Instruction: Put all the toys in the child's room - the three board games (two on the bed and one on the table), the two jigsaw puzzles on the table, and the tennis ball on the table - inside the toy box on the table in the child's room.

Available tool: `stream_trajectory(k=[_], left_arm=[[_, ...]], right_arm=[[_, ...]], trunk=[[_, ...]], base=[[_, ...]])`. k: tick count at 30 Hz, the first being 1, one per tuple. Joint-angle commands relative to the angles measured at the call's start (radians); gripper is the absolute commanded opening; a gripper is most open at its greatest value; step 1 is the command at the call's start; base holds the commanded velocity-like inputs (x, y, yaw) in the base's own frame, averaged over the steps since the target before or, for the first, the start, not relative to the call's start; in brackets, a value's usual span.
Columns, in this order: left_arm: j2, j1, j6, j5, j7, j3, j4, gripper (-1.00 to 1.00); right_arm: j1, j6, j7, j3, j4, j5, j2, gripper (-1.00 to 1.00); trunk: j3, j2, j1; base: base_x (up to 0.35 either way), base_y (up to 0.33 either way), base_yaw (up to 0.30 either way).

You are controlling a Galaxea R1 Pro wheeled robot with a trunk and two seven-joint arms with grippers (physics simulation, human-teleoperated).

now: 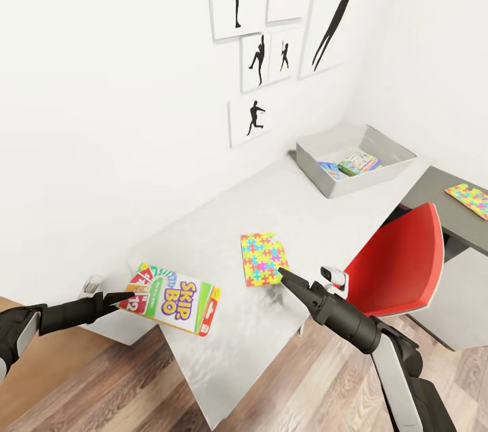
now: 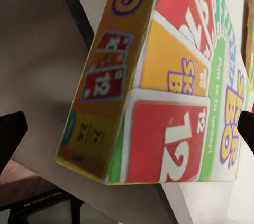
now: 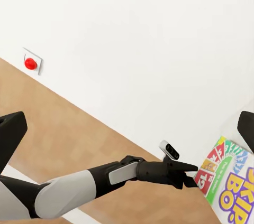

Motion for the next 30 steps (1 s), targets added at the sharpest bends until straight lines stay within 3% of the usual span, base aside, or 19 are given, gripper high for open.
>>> stream_trajectory(k=[1, 30], left_arm=[[0.000, -0.001, 0.010, 0.002, -0.002, 0.002, 0.000, 1.00], [-0.001, -0.001, 0.010, 0.002, -0.002, 0.002, 0.000, 1.00]], right_arm=[[-0.001, 0.007, 0.002, -0.002, 0.000, -0.003, 0.001, 1.00], [-0.001, 0.007, 0.001, 0.000, 0.000, -0.003, 0.001, 1.00]], trunk=[[-0.002, -0.002, 0.001], [-0.002, -0.002, 0.001]], base=[[0.005, 0.000, 0.000], [0.000, -0.025, 0.000]])
